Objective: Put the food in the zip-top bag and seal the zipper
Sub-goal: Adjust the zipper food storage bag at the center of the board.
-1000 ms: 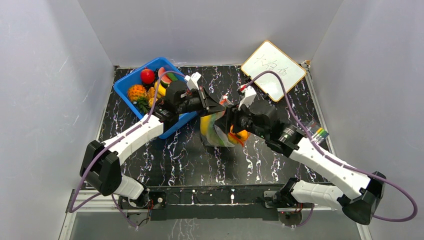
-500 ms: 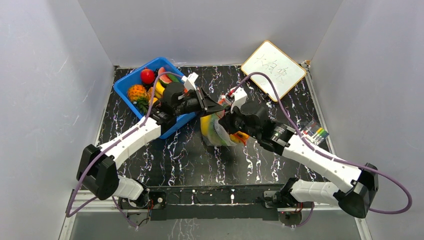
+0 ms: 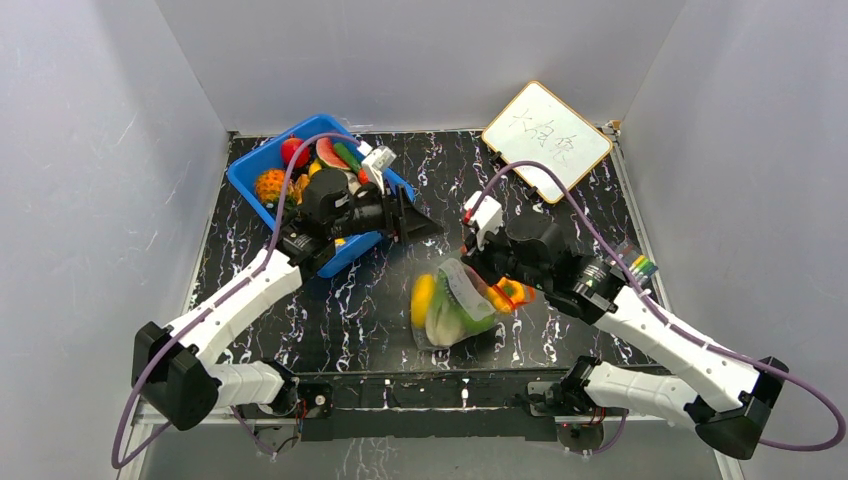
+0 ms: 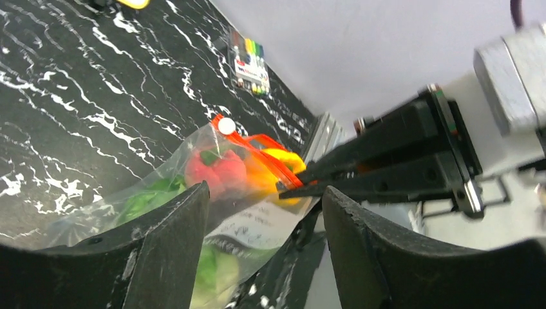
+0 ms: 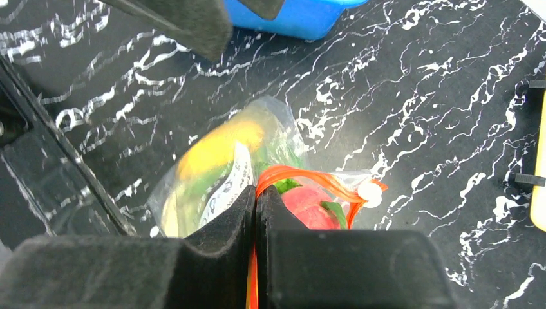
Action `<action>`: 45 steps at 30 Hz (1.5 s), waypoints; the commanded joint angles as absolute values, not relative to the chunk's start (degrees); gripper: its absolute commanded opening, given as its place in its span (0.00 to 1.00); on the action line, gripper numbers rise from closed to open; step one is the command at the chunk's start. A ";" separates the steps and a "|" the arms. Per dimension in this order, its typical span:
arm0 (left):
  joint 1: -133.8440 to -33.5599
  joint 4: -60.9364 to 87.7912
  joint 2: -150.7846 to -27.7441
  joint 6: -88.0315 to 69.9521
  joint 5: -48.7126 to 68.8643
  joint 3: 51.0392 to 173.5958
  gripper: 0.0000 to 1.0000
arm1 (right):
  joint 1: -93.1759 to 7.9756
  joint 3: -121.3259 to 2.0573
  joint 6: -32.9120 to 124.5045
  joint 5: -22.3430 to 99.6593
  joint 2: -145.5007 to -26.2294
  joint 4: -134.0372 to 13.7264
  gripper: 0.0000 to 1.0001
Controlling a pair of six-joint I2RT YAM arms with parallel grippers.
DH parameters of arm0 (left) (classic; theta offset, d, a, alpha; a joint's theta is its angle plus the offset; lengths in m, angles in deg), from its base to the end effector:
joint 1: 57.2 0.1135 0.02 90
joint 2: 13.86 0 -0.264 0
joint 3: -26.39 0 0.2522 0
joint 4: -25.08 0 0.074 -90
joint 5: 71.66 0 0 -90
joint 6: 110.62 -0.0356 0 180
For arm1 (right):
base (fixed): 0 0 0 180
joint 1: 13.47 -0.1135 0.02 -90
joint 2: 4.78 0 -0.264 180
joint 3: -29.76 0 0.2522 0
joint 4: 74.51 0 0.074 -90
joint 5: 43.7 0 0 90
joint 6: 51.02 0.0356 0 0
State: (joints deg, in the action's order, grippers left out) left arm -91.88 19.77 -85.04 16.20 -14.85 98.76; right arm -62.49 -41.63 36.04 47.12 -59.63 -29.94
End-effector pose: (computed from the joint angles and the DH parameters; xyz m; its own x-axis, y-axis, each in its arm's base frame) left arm 0.2278 -0.1813 0.3612 -0.6018 -0.1935 -0.7749 0.7052 0.3267 -0.6292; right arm 0.1358 0.1556 0.3497 -0.2695 -0.3884 -0.8812 -0.7614 0.6462 -0.0520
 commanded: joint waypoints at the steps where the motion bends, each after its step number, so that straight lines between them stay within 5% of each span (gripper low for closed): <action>1: -92.19 15.93 -81.77 -1.63 -26.82 99.26 0.62 | -62.56 -46.94 27.83 43.20 -58.11 -26.06 0.00; 10: -92.08 5.60 -83.62 -17.09 -35.63 100.13 0.56 | -62.60 -50.95 15.54 32.73 -55.09 -19.75 0.00; 19: -90.60 21.54 -84.47 -6.86 -42.94 96.34 0.59 | -62.60 -52.91 8.65 26.08 -53.87 -17.05 0.00; 32: -90.07 16.70 -89.44 -15.62 -48.83 97.65 0.64 | -62.58 -53.22 3.77 21.14 -53.02 -15.60 0.00; 45: -90.36 34.17 -98.08 -6.85 -55.18 97.10 0.53 | -62.56 -53.52 2.52 17.37 -53.74 -16.50 0.00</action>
